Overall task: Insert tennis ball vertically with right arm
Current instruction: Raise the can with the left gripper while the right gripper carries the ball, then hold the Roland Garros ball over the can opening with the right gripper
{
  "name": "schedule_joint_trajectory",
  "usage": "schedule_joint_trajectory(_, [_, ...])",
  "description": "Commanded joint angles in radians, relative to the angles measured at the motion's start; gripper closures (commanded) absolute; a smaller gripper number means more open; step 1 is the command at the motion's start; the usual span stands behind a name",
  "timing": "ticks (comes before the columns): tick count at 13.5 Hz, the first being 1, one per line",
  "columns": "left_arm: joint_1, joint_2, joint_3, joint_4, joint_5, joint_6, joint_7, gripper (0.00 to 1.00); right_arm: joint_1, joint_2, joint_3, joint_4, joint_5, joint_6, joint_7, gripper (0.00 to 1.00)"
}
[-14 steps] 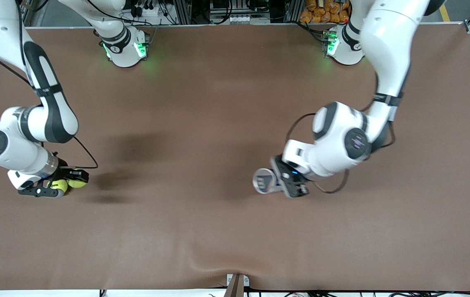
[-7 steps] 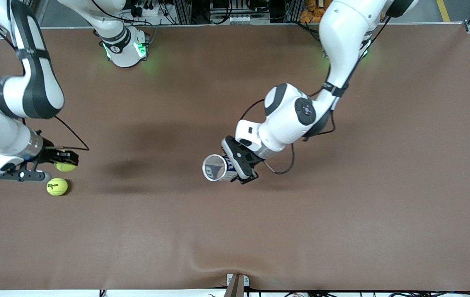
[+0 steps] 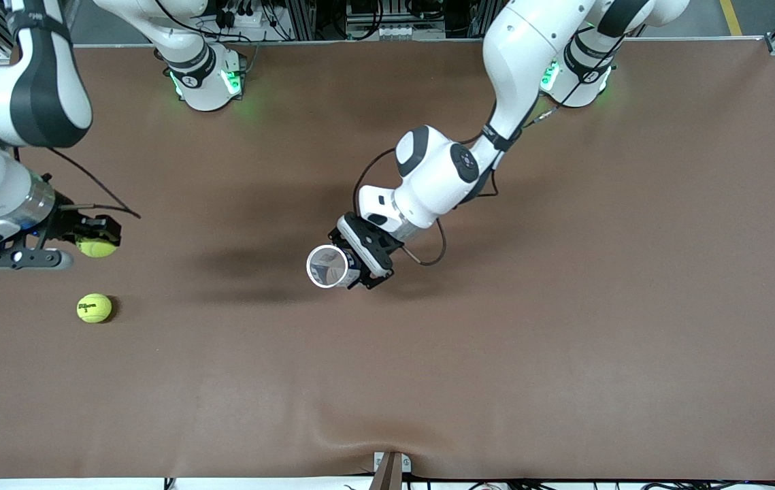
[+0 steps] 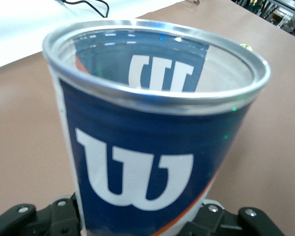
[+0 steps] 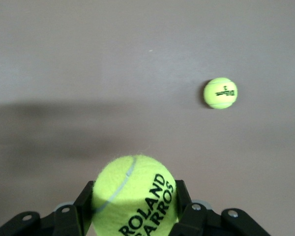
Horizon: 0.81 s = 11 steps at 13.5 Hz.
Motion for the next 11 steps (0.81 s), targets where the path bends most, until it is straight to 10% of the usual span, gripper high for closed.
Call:
schedule_joint_trajectory(1, [-0.065, 0.050, 0.007, 0.012, -0.072, 0.126, 0.010, 0.28, 0.034, -0.026, -0.003, -0.009, 0.063, -0.015, 0.025, 1.00])
schedule_joint_trajectory(11, [-0.156, 0.211, -0.069, 0.115, -0.099, 0.434, -0.112, 0.28, 0.085, -0.021, 0.118, 0.008, 0.125, -0.013, 0.334, 1.00])
